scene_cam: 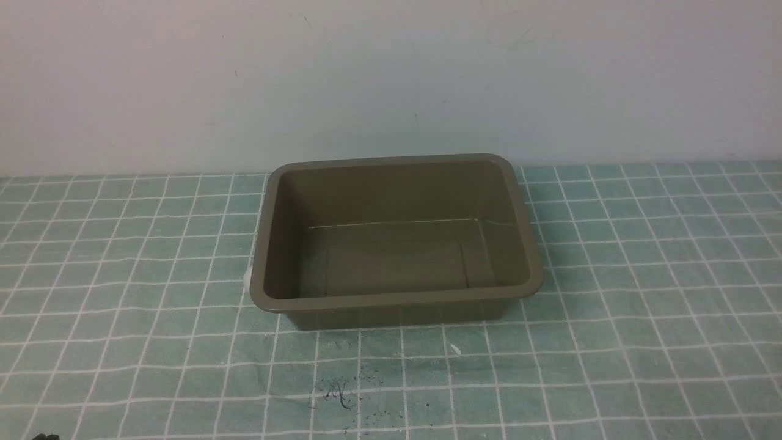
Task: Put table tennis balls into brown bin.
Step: 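Reach for and grasp a ping pong ball on the table beside the basket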
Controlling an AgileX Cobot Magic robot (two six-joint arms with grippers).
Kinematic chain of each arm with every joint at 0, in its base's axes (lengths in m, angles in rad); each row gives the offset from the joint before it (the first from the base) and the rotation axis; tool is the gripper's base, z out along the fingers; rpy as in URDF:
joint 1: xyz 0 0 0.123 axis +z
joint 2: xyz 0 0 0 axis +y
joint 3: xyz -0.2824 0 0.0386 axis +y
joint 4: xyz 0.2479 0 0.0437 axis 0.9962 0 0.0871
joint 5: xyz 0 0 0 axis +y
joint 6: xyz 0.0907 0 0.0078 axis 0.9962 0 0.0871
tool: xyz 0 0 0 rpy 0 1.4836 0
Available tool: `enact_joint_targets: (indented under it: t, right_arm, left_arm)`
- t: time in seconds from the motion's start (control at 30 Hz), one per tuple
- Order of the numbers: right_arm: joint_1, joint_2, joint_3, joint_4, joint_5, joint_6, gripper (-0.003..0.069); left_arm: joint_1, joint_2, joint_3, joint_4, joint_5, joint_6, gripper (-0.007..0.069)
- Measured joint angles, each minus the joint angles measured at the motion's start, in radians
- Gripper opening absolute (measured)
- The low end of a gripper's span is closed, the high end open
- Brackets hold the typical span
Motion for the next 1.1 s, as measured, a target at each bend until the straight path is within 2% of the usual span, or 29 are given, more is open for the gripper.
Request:
enact_joint_targets:
  t: [0.87,1.0,1.1]
  right_arm:
    - [0.0,0.0,0.0,0.0,0.0,0.0,-0.001]
    - [0.0,0.0,0.0,0.0,0.0,0.0,-0.001]
    - [0.0,0.0,0.0,0.0,0.0,0.0,-0.001]
  left_arm:
    - [0.0,0.0,0.0,0.009,-0.005,0.012,-0.0005]
    - [0.0,0.0,0.0,-0.024,-0.095,-0.017,-0.0005]
    - [0.0,0.0,0.0,-0.088,-0.228,-0.074,-0.0005]
